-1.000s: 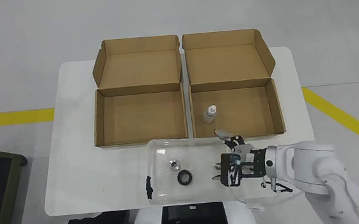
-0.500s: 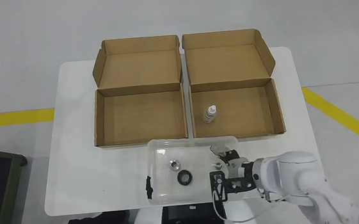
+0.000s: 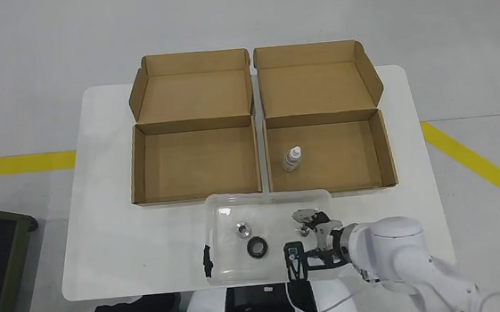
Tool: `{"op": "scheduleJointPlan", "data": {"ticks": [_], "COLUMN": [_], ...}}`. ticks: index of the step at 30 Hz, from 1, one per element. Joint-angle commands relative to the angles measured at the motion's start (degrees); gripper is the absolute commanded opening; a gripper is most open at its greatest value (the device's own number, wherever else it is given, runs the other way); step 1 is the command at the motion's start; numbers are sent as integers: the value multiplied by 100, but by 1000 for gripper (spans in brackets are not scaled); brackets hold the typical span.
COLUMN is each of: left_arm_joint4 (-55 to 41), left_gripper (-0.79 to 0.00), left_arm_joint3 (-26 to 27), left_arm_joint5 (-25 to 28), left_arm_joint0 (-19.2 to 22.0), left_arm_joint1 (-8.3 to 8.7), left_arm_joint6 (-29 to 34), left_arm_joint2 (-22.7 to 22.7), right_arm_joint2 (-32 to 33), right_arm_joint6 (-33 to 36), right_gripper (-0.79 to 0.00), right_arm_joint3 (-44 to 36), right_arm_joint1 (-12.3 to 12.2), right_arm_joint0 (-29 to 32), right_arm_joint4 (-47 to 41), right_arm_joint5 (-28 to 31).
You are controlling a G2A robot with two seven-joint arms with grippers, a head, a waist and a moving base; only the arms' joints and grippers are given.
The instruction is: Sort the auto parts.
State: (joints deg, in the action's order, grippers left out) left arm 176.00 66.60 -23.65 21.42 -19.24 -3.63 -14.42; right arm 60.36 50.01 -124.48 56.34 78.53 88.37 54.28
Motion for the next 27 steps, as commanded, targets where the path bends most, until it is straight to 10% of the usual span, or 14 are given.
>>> {"op": "scheduleJointPlan", "data": {"ticks": [1, 27], "left_arm_joint4": [0, 0], "left_gripper": [0, 0], "left_arm_joint3": [0, 0], "left_arm_joint5": [0, 0], "left_arm_joint0": [0, 0], "left_arm_joint1": [0, 0], "left_arm_joint6": [0, 0], "left_arm_joint2": [0, 0], "right_arm_joint2": [-71, -1147], "right_arm_joint6": [45, 689], "right_gripper": [-219, -514], "right_arm_joint3": [39, 631], "right_arm_joint1": [-7, -145], "right_arm_joint0": [-50, -856], "right_arm_joint4": [12, -145], "right_arm_joint5": [-45, -689]}}
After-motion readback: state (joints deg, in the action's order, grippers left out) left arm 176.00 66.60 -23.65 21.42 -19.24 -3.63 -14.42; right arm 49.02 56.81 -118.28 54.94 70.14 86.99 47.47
